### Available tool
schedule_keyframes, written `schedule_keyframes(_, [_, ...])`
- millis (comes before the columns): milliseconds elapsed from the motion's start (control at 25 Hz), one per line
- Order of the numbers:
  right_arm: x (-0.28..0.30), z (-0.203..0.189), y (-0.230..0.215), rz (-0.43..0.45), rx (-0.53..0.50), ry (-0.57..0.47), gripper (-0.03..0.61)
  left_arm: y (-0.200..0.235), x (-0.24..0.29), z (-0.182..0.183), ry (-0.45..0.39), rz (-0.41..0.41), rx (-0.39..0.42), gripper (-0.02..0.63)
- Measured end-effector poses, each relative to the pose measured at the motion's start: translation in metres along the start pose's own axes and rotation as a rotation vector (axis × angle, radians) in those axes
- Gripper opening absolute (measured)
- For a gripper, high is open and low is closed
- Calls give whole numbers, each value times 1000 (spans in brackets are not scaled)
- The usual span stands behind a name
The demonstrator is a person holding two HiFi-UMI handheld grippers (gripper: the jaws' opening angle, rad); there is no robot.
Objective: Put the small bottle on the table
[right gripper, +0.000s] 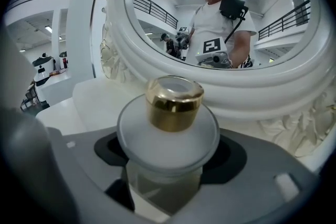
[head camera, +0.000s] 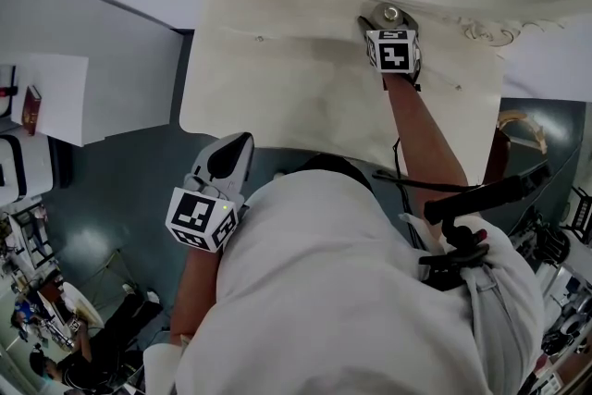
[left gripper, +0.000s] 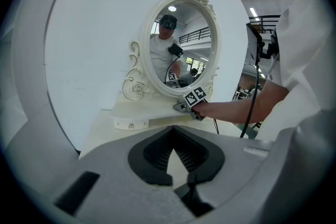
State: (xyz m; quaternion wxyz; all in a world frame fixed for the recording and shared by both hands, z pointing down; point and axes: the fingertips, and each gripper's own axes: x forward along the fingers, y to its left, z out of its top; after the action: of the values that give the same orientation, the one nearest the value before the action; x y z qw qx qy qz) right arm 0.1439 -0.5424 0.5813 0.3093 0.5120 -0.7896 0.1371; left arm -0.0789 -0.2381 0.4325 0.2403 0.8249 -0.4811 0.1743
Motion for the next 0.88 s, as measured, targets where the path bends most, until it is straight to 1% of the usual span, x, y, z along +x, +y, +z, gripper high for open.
schedule_keyframes(320, [-13, -6, 5, -25, 8, 17, 371, 6, -20, -6, -8, -8, 4, 2])
schedule_keyframes(720, [-40, -19, 10, -63, 21, 28, 373, 5, -40, -15, -22, -41, 24, 2])
schedule_keyframes(880, [-63, -22, 22, -82, 26, 27, 370, 5, -63, -20, -31, -57, 37, 3])
